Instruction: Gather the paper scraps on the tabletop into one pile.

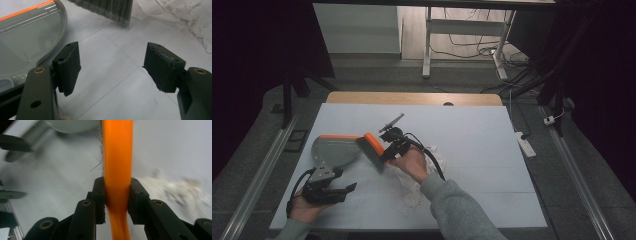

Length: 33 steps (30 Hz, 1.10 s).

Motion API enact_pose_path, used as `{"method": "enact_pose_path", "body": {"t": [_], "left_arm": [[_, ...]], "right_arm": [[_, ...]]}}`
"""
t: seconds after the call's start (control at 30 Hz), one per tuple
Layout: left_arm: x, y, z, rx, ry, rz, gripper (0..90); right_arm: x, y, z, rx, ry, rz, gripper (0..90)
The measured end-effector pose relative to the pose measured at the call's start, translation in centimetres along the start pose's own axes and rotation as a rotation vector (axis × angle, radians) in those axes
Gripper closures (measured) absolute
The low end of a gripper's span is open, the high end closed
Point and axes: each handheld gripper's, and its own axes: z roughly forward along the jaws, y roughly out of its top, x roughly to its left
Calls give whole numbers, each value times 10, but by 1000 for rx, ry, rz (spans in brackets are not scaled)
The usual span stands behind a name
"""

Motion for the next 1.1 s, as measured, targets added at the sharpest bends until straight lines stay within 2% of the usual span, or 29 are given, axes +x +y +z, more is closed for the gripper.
{"method": "enact_pose_path", "body": {"t": [0.03,0.1,0.13,0.2,0.27,0.37,0.43,0.5,0.53,0.6,0.7,0.8,0.9,0.97,1.03,1.1], "left_arm": [[0,0,0,1,0,0,303],[0,0,0,1,0,-1,303],[0,0,0,0,0,-1,303],[0,0,1,2,-1,-1,303],[-1,0,2,4,0,0,303],[-2,1,3,9,-1,4,304],[-2,1,2,11,-1,5,304],[-2,0,2,8,0,2,304],[-1,0,2,8,0,0,304],[-1,0,2,10,1,0,304],[-1,0,3,10,0,3,305],[-2,0,3,10,0,4,305],[-1,0,3,11,1,2,305],[-1,0,3,12,2,1,305],[-1,0,3,11,2,1,305],[-1,0,3,12,4,2,305]], "right_arm": [[-7,-3,-1,12,-20,12,708],[-25,-12,-7,5,-5,77,708],[-31,-17,-12,8,-25,90,708],[-43,-26,-24,5,-45,109,708],[-53,-34,-36,5,-86,113,708],[-61,-42,-51,-11,-102,118,708],[-61,-45,-60,-34,-94,105,708],[-57,-47,-73,-85,-61,101,708],[-56,-48,-80,-106,-55,76,708],[-51,-49,-94,-137,-57,46,708],[-47,-51,-112,-164,-84,8,707],[-44,-54,-122,-160,-88,-22,707],[-40,-61,-126,-150,-69,-59,707],[-34,-66,-126,-132,-70,-97,707],[-28,-72,-123,-108,-44,-121,707],[-19,-78,-118,-73,-25,-168,707]]}}
